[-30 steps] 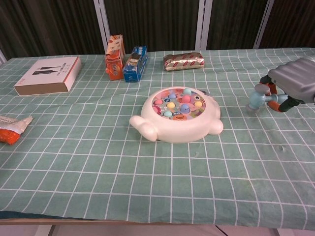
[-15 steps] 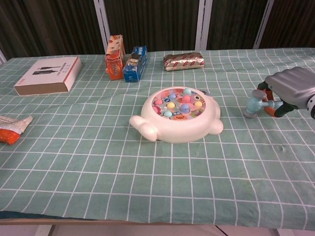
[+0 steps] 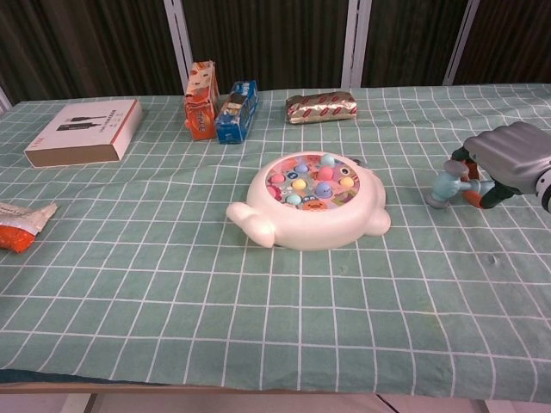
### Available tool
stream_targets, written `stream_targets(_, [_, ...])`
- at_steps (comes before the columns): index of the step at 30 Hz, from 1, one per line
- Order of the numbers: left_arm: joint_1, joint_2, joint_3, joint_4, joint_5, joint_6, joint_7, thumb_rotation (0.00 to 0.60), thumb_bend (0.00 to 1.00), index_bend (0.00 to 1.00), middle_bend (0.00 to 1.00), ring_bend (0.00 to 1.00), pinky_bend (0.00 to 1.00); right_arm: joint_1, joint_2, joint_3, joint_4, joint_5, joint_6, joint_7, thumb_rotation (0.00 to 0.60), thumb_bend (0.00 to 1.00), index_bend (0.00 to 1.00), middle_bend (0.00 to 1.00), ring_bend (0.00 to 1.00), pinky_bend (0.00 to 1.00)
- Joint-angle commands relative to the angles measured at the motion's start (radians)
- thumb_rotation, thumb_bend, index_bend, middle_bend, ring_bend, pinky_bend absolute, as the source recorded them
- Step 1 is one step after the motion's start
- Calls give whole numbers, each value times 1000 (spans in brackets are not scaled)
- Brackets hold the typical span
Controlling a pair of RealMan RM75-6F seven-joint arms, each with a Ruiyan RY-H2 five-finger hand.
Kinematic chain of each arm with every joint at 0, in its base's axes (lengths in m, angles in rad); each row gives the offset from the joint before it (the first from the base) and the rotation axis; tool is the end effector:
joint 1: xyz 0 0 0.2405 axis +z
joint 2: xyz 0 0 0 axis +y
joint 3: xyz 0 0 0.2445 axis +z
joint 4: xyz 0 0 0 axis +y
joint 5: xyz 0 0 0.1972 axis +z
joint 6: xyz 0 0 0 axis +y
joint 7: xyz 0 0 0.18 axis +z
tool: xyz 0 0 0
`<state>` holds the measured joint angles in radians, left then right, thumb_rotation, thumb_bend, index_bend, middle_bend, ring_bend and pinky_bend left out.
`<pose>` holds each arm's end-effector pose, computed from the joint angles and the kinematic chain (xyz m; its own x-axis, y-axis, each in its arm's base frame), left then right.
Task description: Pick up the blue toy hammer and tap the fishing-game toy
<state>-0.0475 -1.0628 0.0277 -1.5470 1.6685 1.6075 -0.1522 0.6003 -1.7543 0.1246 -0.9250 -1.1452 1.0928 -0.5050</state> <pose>-0.2889 0.1876 0.1820 0.3678 -0.0113 0.9299 0.9199 -0.1422 -0.3655 -0.2586 -0.3798 -0.0061 0.7641 -0.0894 0.6389 -0.6450 -0.1186 0.7549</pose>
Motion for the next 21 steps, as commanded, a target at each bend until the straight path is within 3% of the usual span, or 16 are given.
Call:
stream_targets(1, [0, 0, 1, 0, 1, 0, 0, 600, 418, 0, 0, 0, 26, -3, 2, 3, 2, -3, -7, 1, 600, 571, 891, 644, 592, 614])
stream_targets(21, [0, -1, 0, 0, 2, -1, 1, 600, 419, 0, 0, 0, 26, -15, 21, 28, -10, -11, -40, -15, 600, 550, 719, 644, 566, 590])
